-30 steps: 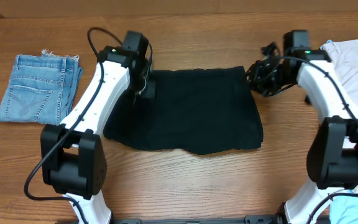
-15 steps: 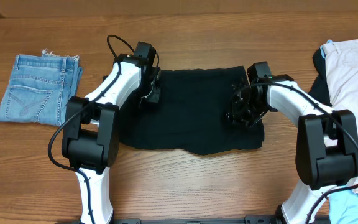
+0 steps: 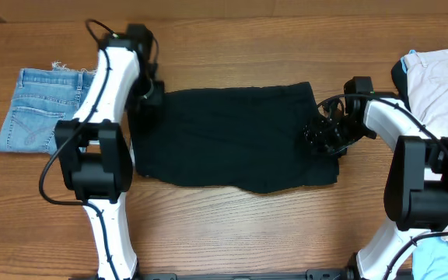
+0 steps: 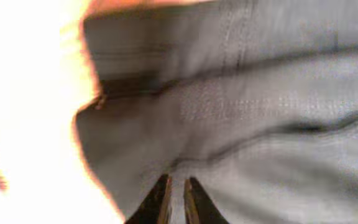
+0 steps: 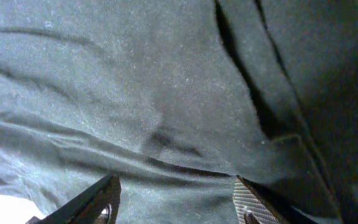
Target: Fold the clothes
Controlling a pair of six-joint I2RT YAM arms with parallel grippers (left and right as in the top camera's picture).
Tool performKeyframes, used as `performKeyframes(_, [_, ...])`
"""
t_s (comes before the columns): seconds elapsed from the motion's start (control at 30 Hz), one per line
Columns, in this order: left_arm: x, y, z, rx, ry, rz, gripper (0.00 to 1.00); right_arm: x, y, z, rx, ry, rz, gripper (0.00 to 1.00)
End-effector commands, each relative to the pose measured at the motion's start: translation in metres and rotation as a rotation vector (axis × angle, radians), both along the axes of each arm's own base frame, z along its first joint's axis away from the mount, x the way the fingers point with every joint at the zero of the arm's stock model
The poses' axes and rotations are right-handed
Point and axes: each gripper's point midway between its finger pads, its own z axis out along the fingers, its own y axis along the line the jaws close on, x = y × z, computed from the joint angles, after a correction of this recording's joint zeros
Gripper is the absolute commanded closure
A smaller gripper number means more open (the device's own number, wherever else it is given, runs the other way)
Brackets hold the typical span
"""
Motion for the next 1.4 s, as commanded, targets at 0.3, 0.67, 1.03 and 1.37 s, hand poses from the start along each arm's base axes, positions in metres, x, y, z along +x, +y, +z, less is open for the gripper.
performKeyframes(0.3, [-0.052, 0.012, 0.153, 0.0, -0.147, 0.215, 0.53, 0.062, -0.005, 0.115, -0.002, -0.45, 0.062, 0.19])
performKeyframes(0.67, [-0.087, 0.027, 0.095, -0.231, 0.02, 0.375, 0.3, 0.046, -0.001, 0.121, 0.02, -0.406, 0.065, 0.16])
performKeyframes(1.03, [-0.111, 0.013, -0.024, -0.488, 0.081, 0.428, 0.0, 0.046, -0.001, 0.121, 0.02, -0.407, 0.065, 0.15])
performKeyframes(1.37, [-0.124, 0.011, -0.074, -0.483, 0.039, 0.481, 0.02, 0.047, -0.001, 0.121, 0.02, -0.407, 0.065, 0.15])
